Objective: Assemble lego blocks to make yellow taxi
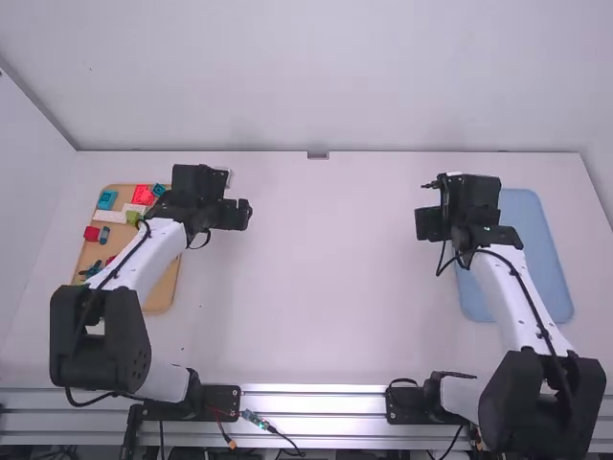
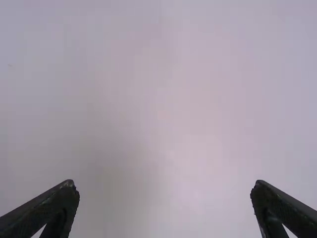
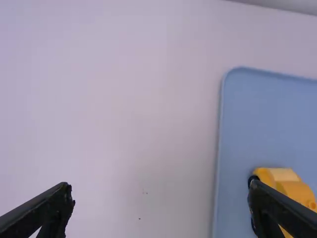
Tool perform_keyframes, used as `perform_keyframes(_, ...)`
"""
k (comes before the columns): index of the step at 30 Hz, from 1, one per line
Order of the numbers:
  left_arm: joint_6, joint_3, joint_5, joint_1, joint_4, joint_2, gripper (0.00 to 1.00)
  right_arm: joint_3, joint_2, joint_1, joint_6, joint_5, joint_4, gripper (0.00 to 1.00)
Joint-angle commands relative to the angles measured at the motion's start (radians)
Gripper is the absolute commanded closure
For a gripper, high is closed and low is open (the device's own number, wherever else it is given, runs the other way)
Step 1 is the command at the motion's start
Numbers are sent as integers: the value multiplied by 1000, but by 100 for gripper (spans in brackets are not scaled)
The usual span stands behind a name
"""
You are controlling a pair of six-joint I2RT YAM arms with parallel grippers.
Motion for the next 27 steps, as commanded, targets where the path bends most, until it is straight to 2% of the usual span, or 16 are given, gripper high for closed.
perform_keyframes(1, -10, -39, -52, 4, 14, -54, 11, -37, -55, 33, 59, 53, 17, 10)
perform_keyframes(11, -10, -203, -203, 4, 178, -218, 27, -211, -230, 47, 220, 60, 192, 28)
perform_keyframes(18, -10, -337, -203, 4, 246, -353, 40, -355, -373, 47, 220, 60, 335, 42)
perform_keyframes(27, -10, -553, -203, 4, 246, -569, 62, -577, -595, 47, 220, 60, 346, 64)
